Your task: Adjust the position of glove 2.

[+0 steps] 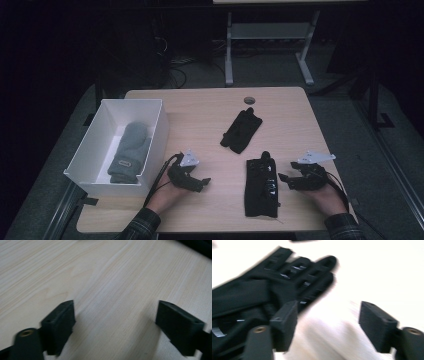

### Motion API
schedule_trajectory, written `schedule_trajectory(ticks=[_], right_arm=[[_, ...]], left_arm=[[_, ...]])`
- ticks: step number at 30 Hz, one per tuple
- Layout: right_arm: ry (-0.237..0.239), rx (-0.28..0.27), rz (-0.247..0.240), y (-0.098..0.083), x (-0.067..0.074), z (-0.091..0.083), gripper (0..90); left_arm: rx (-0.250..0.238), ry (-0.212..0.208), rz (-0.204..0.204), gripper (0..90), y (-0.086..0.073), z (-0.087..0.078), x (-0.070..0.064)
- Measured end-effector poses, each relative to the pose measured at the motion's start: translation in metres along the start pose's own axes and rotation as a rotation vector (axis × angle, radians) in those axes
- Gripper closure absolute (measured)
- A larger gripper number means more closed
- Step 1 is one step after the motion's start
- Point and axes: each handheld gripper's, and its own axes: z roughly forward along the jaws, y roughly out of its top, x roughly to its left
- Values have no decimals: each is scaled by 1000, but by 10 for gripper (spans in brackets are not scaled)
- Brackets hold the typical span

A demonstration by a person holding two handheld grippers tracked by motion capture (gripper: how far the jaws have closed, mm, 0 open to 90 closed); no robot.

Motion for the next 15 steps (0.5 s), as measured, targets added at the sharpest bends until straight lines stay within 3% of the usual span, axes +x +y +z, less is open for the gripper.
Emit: schedule_trajectory(ticks=[5,10,11,15], right_arm=[[-76,13,32,-8,-11,7,198],[-95,12,34,-9,-11,10,156],[-97,9,38,-10,-10,11,151],[-79,8,46,-10,-11,12,143]], left_arm=[[20,-22,-12,473,12,1,6],[40,-59,-32,855,32,5,13],[43,-67,-34,894,37,7,15],[41,-77,-13,896,57,19,22]])
